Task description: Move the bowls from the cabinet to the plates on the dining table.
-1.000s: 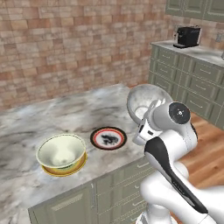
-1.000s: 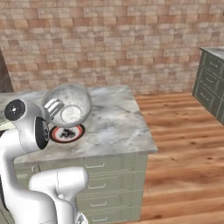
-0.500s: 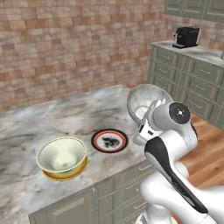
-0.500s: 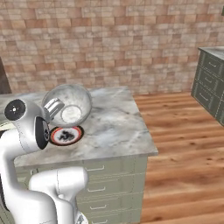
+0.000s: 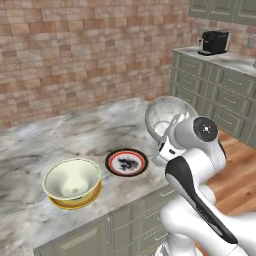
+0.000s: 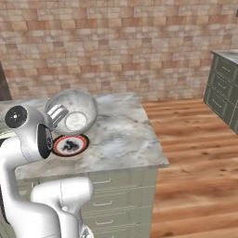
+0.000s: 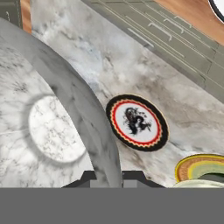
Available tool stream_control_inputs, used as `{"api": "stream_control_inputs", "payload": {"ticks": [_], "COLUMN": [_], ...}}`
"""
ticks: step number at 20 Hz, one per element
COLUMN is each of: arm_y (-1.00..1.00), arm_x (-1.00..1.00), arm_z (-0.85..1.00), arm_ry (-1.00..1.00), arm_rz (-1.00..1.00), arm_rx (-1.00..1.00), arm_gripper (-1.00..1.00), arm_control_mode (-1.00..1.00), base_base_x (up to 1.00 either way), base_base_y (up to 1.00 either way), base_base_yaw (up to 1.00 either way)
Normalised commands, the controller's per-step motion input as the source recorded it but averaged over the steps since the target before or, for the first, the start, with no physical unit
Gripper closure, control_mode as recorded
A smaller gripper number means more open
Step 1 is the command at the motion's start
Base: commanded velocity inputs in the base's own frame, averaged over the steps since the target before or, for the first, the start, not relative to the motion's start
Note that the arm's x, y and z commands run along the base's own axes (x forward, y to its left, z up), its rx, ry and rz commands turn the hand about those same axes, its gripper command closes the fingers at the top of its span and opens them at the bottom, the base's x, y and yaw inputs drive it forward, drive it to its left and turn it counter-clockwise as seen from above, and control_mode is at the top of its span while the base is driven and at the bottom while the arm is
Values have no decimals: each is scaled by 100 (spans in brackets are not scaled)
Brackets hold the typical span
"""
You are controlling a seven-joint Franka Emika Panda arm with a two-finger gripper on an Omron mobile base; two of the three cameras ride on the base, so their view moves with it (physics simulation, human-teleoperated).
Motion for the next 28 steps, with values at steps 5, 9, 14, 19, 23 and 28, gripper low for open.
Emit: {"api": "stream_control_inputs", "payload": {"ticks": [5,9,14,19,23,28], "arm_y": [0,0,1,14,8,0], "arm_x": [0,0,1,11,26,22], "arm_z": [0,0,0,-3,-14,-35], "arm_ry": [0,0,0,0,1,3], "arm_rz": [0,0,0,0,0,1], "arm_rx": [0,0,0,0,0,0], "arm_gripper": [100,100,100,100,100,100], "arm_control_mode": [100,100,-100,-100,-100,-100], "base_base_x": [20,3,0,0,0,0], "base_base_y": [8,4,0,0,0,0], "base_base_yaw": [0,0,0,0,0,0]}}
